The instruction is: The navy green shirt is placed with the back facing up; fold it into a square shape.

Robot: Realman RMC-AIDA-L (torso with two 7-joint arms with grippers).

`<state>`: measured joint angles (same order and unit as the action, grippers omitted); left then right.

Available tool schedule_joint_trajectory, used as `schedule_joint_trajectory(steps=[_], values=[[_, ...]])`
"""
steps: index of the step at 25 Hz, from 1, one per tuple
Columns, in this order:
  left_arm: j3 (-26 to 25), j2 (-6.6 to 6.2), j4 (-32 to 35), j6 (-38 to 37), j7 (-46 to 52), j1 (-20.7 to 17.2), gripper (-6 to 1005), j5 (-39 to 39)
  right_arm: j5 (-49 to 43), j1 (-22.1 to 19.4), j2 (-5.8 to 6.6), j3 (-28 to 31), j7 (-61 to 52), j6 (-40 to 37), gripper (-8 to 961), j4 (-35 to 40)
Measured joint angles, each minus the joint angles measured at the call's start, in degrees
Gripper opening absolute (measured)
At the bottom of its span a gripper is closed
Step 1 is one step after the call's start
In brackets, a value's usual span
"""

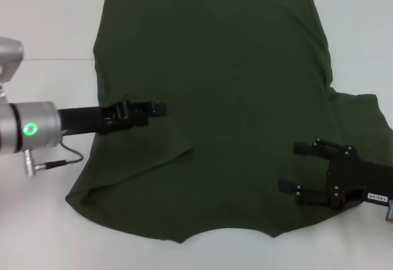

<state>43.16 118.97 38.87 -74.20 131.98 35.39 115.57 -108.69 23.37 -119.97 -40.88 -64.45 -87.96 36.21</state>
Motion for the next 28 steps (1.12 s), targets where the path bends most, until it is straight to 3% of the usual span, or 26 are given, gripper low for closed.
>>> schedule_joint_trajectory(steps=[6, 11, 21, 28], values=[[-7.27, -1.11, 0.71, -11.83, -18.38, -4.36, 642, -2.52, 0.24, -0.17, 0.11, 0.9, -2.86, -0.03, 927, -0.07], [-8.12, -1.23, 1.29, -19.26, -36.4, -8.98, 742, -2.37, 0.24, -0.18, 0.17, 0.99, -3.72, -0.02, 926, -0.09], [-7.47, 1.81, 3.05, -15.45, -58.12, -14.87, 747, 1.53, 0.24, -0.15, 0.11, 1.05, -3.93, 0.77, 926, -0.46], [-7.26, 1.94, 2.78, -13.36, -60.14, -14.47, 748, 1.72, 0.47, -0.13, 0.52, 1.74, -12.39, 0.56, 925, 2.64]])
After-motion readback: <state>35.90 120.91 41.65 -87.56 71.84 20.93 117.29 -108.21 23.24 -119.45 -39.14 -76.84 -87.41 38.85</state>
